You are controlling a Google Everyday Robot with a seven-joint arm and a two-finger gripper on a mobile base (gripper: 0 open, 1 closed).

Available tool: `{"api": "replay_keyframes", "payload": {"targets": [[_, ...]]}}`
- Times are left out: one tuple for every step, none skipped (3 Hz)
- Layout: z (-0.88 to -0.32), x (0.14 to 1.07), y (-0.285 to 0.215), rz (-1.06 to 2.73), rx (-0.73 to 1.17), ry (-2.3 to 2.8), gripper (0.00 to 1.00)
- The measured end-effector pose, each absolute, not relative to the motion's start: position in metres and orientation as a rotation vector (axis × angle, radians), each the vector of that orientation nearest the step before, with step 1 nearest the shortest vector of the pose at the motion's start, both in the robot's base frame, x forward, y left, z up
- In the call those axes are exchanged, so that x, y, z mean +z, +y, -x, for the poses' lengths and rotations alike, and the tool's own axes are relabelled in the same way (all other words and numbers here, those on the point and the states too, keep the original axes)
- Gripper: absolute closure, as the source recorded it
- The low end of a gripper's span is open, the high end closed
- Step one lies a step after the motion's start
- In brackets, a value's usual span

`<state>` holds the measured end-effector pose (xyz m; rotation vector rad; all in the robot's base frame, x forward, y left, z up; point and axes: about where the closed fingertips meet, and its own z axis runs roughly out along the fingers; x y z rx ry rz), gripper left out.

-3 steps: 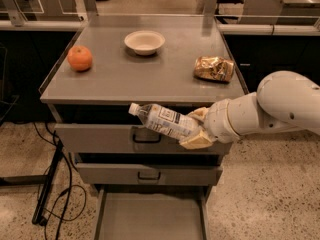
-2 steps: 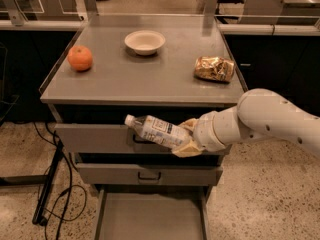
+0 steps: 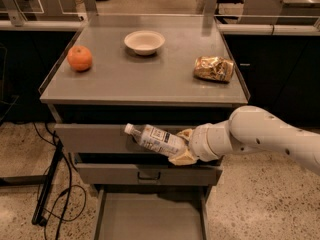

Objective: Place blue plastic bottle into bottom drawer

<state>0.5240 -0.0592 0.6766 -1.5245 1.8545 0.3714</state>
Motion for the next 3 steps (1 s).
{"api": "replay_keyframes", "payload": {"targets": [[-0.504, 0.664, -0.061, 1.538, 0.359, 1.847, 1.00], [-0.483, 0.620, -0.053, 1.540, 0.405, 1.849, 1.00], [-0.469, 0.586, -0.049, 1.525, 0.410, 1.858, 1.00]]}}
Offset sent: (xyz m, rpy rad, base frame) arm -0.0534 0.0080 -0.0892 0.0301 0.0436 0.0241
